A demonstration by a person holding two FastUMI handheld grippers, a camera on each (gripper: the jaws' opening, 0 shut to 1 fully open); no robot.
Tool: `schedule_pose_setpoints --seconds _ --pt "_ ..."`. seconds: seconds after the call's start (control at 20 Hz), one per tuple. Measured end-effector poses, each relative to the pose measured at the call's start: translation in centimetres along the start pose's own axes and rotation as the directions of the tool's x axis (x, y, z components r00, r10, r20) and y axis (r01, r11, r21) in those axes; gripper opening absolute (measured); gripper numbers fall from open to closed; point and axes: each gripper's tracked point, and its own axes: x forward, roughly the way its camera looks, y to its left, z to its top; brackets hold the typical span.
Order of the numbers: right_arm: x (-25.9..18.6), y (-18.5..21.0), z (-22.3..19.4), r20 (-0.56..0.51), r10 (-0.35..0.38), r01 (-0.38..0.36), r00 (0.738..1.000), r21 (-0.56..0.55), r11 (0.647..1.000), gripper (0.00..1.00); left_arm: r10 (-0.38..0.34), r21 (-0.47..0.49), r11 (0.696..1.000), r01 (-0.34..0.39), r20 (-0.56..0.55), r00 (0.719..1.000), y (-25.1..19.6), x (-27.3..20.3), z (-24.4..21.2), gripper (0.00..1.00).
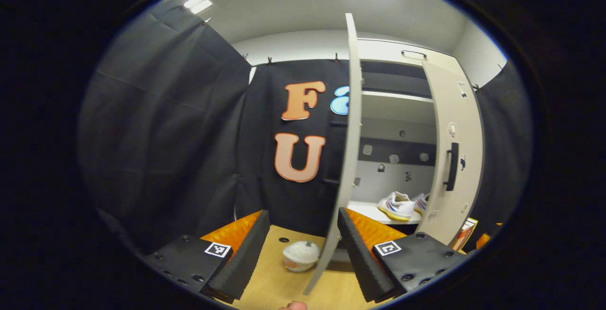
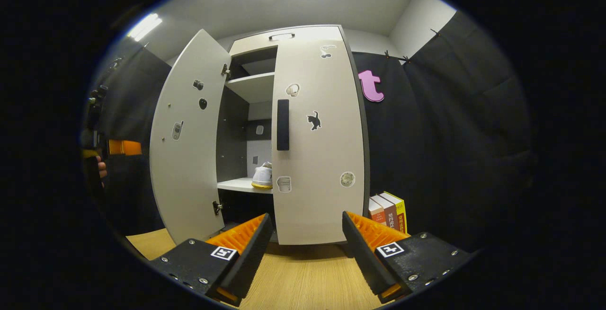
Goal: Grab one shoe with the right hand and put it into the shoe cabinet, grab the other shoe with the left hand and put it into the shoe cabinet; then close the right door with the right hand and the left door with the left hand.
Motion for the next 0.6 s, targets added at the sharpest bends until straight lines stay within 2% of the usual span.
schedule_pose_setpoints --seconds 0.15,0.3,0.4,0.5,0.6 --pt "0.4 -0.3 0.0 -0.009 0.004 -0.004 1.000 0.009 1.000 0.92 0.057 0.068 0.996 -0.059 0.031 0.998 2.5 4.0 2.0 0.94" --pt "0.4 -0.8 0.5 0.000 -0.004 0.004 1.000 0.002 1.000 0.92 0.015 0.033 0.999 -0.017 0.037 0.999 2.1 8.5 3.2 0.94" --pt "0.3 -1.2 0.8 0.002 -0.013 0.013 1.000 -0.001 1.000 0.92 0.012 0.008 1.000 -0.012 0.041 0.999 2.3 10.9 3.9 0.94" --pt "0.2 -1.6 1.0 0.004 -0.026 0.026 1.000 -0.015 1.000 0.92 0.007 0.027 1.000 -0.009 0.050 0.999 2.3 12.4 4.3 0.94" --pt "0.0 -1.9 1.2 0.006 -0.033 0.033 0.999 -0.020 0.999 0.92 -0.029 0.040 0.999 0.027 0.040 0.999 0.9 13.5 4.2 0.94"
